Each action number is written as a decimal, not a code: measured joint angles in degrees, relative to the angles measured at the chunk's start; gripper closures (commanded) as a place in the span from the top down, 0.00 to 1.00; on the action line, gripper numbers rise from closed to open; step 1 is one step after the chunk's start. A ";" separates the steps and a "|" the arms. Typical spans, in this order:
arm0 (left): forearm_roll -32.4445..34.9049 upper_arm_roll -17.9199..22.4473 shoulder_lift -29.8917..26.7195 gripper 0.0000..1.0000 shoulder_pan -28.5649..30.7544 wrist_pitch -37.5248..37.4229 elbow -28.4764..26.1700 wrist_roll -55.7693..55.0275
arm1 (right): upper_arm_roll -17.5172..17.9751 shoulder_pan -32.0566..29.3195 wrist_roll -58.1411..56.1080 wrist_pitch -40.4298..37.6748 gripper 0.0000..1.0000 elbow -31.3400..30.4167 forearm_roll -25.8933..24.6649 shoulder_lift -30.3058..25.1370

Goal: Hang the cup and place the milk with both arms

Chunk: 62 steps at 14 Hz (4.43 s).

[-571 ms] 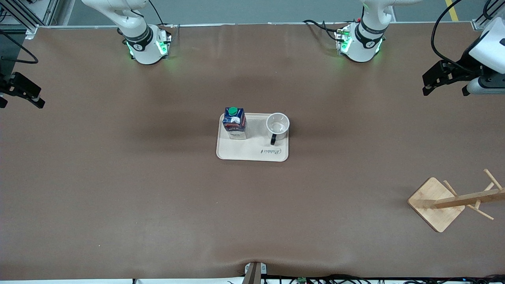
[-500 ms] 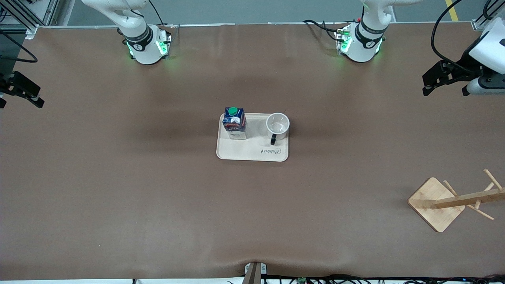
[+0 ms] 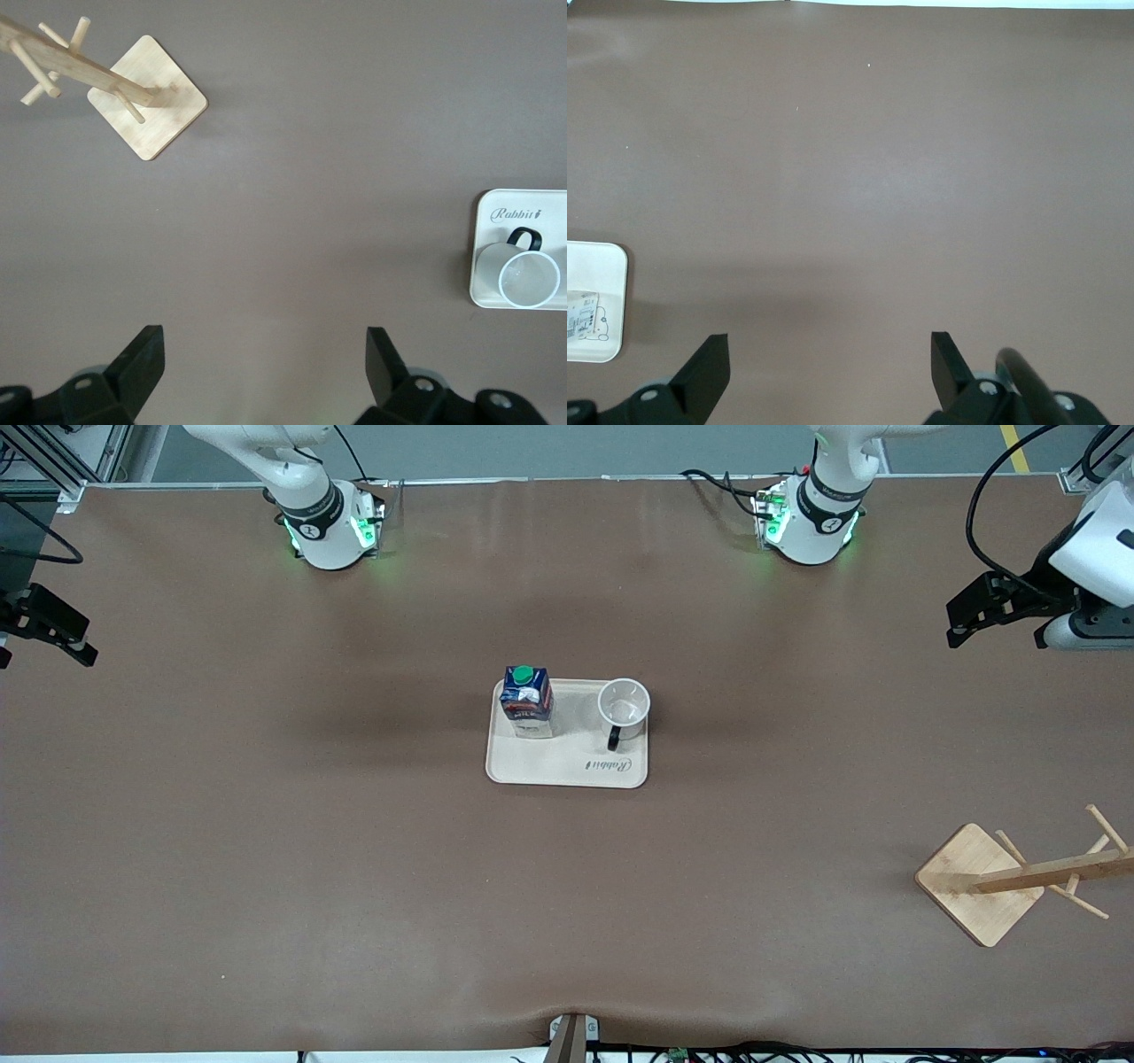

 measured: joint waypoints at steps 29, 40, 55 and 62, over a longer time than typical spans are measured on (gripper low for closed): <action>-0.90 -1.82 21.02 1.00 -25.04 22.59 -10.61 -11.86 | -0.48 -0.13 -0.64 -0.30 1.00 -0.10 0.00 3.28; -0.04 -1.75 27.35 0.83 -33.77 36.43 -17.19 -19.95 | -0.19 0.00 -0.88 0.38 1.00 -0.07 0.10 5.69; 3.23 -1.06 30.50 0.00 -32.84 46.01 -21.66 -16.58 | -0.06 1.53 -0.90 -4.34 1.00 0.61 0.52 14.37; 3.52 -0.81 29.45 0.00 -30.78 45.64 -18.67 -12.29 | 0.13 2.15 -0.90 -6.92 1.00 0.60 7.08 17.60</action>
